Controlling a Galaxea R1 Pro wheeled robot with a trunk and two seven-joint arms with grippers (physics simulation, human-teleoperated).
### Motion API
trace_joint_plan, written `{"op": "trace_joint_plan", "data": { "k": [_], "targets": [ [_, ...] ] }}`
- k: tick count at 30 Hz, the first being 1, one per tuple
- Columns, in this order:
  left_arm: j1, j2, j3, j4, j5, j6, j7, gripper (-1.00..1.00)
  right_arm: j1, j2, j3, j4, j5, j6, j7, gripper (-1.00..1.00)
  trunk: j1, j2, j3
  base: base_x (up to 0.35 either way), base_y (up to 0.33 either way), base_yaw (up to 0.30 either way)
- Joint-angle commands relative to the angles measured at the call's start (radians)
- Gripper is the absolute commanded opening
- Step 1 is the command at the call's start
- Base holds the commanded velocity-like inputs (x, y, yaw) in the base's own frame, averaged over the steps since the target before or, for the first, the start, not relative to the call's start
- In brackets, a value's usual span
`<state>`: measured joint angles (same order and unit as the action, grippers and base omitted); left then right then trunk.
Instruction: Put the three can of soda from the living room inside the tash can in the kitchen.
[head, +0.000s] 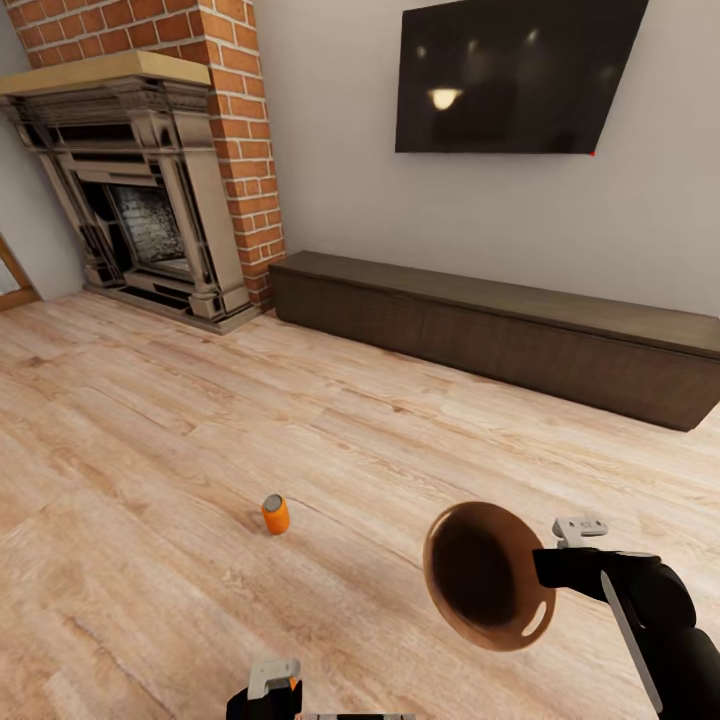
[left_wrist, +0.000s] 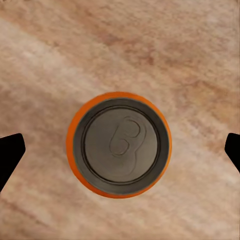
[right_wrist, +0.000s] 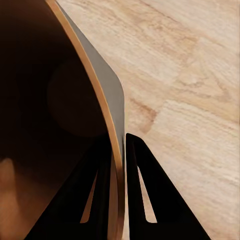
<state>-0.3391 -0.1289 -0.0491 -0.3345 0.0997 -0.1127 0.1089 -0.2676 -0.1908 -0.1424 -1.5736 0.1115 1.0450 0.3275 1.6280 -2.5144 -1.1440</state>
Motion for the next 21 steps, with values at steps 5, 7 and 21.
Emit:
{"op": "trace_joint_plan", "data": {
  "k": [5, 7, 21],
  "targets": [
    [-0.003, 0.0, 0.0, 0.0, 0.0, -0.001, 0.0, 1.0, -0.001, 0.0, 0.0, 0.0, -0.019, 0.002, 0.007, -1.0, 0.001, -0.001, -0.008, 0.0, 0.0, 0.0],
    [-0.004, 0.0, 0.0, 0.0, 0.0, -0.001, 0.0, 1.0, -0.001, 0.001, 0.0, 0.0, -0.019, 0.002, 0.007, -1.0, 0.002, -0.001, -0.015, 0.0, 0.0, 0.0],
    [-0.006, 0.0, 0.0, 0.0, 0.0, 0.0, 0.0, 1.0, -0.001, 0.001, 0.001, 0.0, -0.019, 0.002, 0.007, -1.0, 0.004, -0.002, -0.035, 0.0, 0.0, 0.0]
  ]
}}
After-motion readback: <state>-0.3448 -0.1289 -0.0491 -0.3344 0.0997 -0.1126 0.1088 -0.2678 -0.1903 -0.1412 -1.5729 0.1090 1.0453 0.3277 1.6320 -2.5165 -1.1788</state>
